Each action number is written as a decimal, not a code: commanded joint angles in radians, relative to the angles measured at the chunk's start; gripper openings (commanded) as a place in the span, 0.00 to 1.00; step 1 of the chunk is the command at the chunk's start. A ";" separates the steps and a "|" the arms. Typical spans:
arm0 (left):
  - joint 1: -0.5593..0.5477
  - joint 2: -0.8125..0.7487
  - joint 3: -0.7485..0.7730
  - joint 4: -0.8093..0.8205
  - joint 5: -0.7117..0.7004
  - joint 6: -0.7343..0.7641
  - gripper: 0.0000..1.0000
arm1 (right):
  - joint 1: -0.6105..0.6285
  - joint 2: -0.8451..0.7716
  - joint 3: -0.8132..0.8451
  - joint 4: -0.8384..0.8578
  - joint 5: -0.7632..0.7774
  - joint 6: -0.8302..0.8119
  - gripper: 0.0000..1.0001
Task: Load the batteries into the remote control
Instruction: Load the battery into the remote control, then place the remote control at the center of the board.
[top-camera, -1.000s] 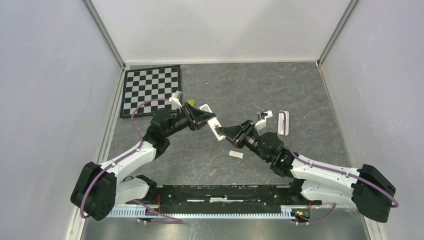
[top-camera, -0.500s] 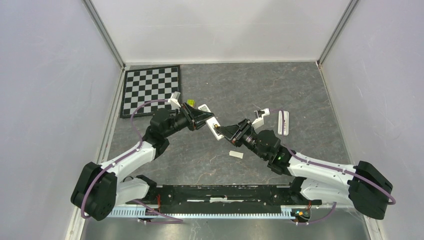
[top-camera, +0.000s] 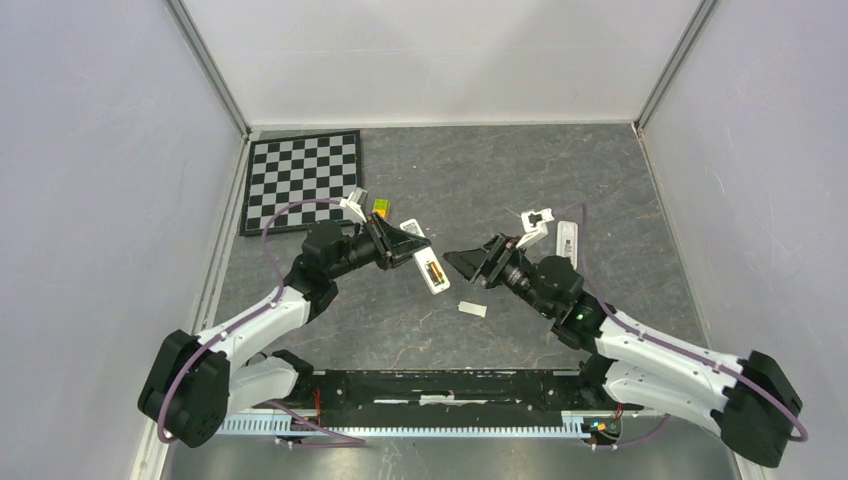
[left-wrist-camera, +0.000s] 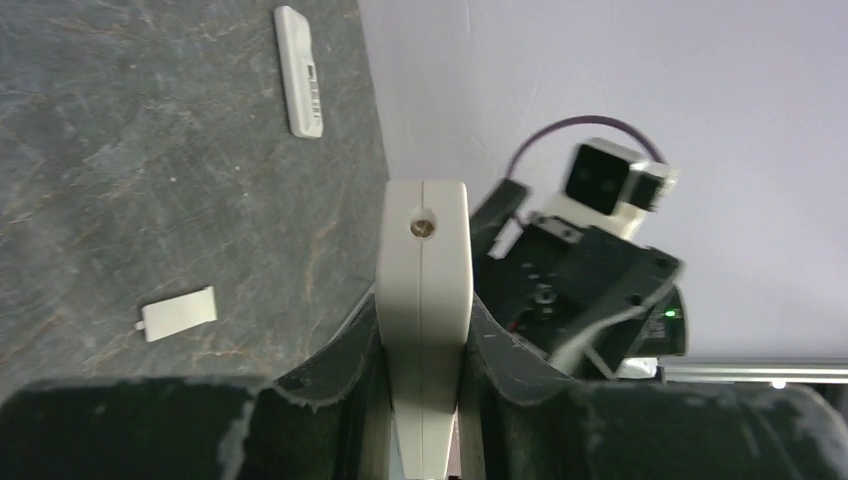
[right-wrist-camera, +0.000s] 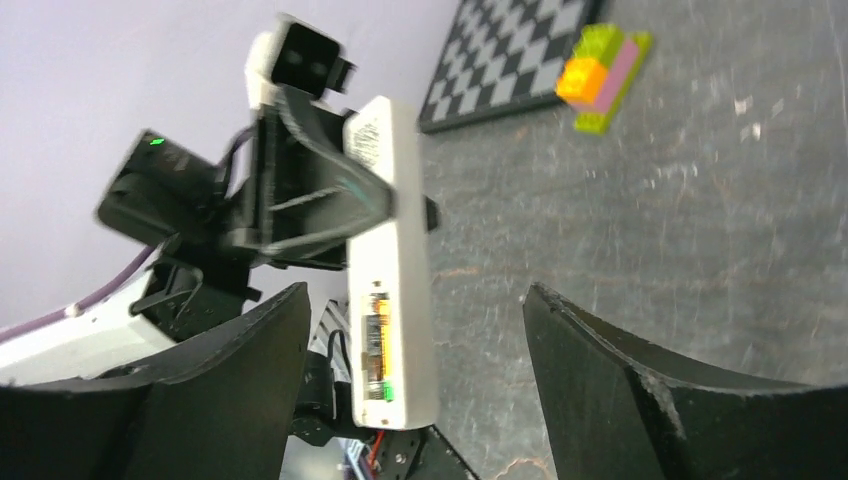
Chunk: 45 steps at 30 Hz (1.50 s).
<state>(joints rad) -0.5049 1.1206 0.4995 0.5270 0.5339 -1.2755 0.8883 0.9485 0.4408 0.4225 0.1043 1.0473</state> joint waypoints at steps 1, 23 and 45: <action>0.011 -0.037 -0.023 -0.009 0.000 0.128 0.02 | -0.015 -0.110 0.029 -0.019 -0.101 -0.307 0.83; 0.017 -0.113 -0.056 -0.234 -0.172 0.330 0.02 | 0.012 0.146 0.288 -0.478 -0.382 -0.816 0.81; 0.017 -0.095 -0.066 -0.181 -0.173 0.262 0.08 | 0.147 0.440 0.421 -0.272 -0.165 -0.776 0.43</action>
<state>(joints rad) -0.4919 1.0389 0.4347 0.2867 0.3679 -0.9878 1.0279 1.3632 0.8082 0.0708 -0.0662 0.2684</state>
